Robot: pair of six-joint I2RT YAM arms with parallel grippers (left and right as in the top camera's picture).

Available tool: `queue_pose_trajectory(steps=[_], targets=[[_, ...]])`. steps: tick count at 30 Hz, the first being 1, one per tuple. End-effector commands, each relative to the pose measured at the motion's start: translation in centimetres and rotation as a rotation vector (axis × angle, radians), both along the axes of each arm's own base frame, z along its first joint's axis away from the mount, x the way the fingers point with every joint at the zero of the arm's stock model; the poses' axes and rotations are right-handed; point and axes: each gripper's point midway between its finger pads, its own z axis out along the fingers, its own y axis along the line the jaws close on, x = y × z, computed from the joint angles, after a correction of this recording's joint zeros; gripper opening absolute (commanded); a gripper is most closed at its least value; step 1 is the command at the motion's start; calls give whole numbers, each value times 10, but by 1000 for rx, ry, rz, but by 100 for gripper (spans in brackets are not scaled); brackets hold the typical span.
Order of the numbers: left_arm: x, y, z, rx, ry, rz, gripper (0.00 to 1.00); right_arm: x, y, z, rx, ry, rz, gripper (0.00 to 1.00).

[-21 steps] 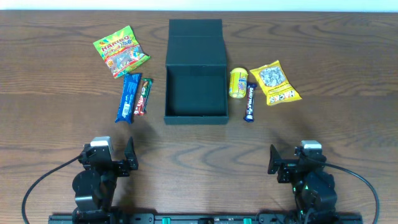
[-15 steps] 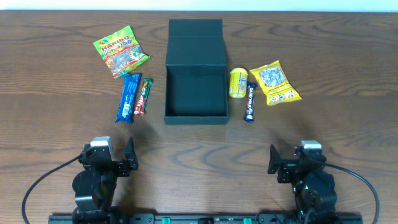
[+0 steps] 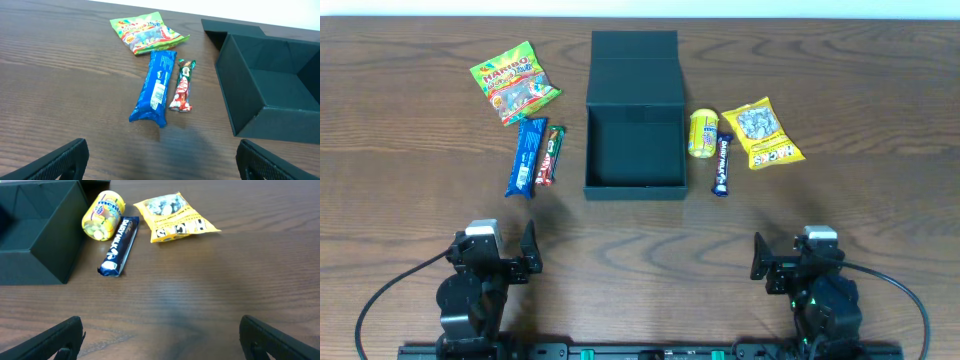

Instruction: Pack container

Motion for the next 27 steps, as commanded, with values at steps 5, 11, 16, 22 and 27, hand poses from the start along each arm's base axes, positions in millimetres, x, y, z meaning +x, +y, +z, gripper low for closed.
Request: queue_pose_trajectory(steps=[5,11,16,22,27], targets=[[0,1,-9,-10,16,9,95,0,1,-1,-13,-1,12,99],[0,1,-9,-10,16,9,95,0,1,-1,-13,-1,12,99],[0,1,-9,-10,16,9,95,0,1,-1,-13,-2,12,99],[0,1,-9,-10,16,9,95,3,0,4,-12,-27,4,99],[0,1,-9,-10,16,9,95,1,52,30,389,-52,162,99]])
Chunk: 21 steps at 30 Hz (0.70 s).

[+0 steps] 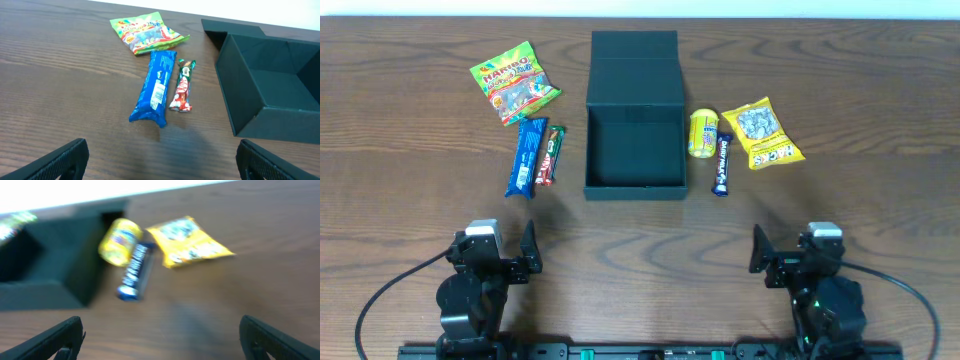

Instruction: Pack container

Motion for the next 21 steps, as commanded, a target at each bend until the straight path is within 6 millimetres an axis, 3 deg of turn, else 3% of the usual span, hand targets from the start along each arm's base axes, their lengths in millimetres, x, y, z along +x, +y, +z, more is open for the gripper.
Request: queue_pose_trajectory(steps=[1,3,6,10,16,21], targets=[[0,1,-9,-10,16,9,95,-15,50,4,323,80,202,99],[0,1,-9,-10,16,9,95,-24,65,2,386,130,279,99],[0,1,-9,-10,16,9,95,-22,66,11,497,133,249,99],[0,1,-9,-10,16,9,95,-14,61,27,484,48,235,99],[0,1,-9,-10,16,9,95,-9,56,14,464,97,189,99],[0,5,-8,10,14,23,95,-3,51,-18,439,237,115,99]])
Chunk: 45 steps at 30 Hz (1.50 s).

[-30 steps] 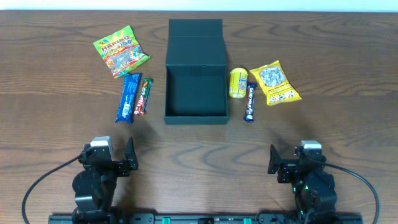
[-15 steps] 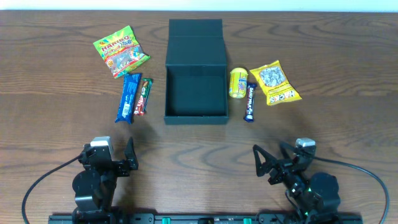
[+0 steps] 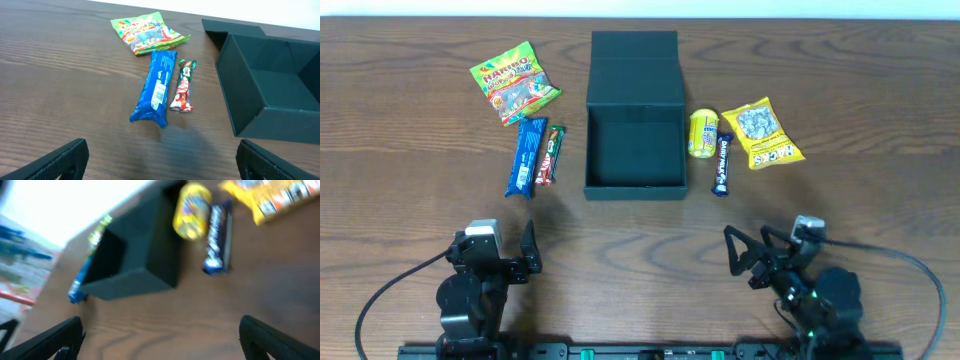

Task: Pack container
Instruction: 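Reach left gripper to the green Haribo bag, right gripper toward box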

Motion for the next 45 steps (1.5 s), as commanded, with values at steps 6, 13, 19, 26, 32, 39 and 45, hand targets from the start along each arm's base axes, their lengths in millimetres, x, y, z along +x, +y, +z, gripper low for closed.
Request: queue_pose_trajectory(steps=[6,13,19,26,32,39,45], targets=[[6,1,8,-4,-55,4,95,30,-2,-15,-59,83,-33,99],[18,-8,114,-66,-485,-45,95,89,-14,13,-209,93,-10,99],[43,-8,151,-72,-464,-55,95,144,-11,49,-317,28,52,99],[137,-4,185,57,-137,-97,95,168,-9,70,-322,-5,51,99],[240,4,162,94,190,-142,95,164,2,71,-343,-41,139,99],[327,2,95,44,364,-190,95,164,2,71,-350,-44,142,99],[348,-19,58,-56,365,-289,95,163,1,69,-352,-35,141,99]])
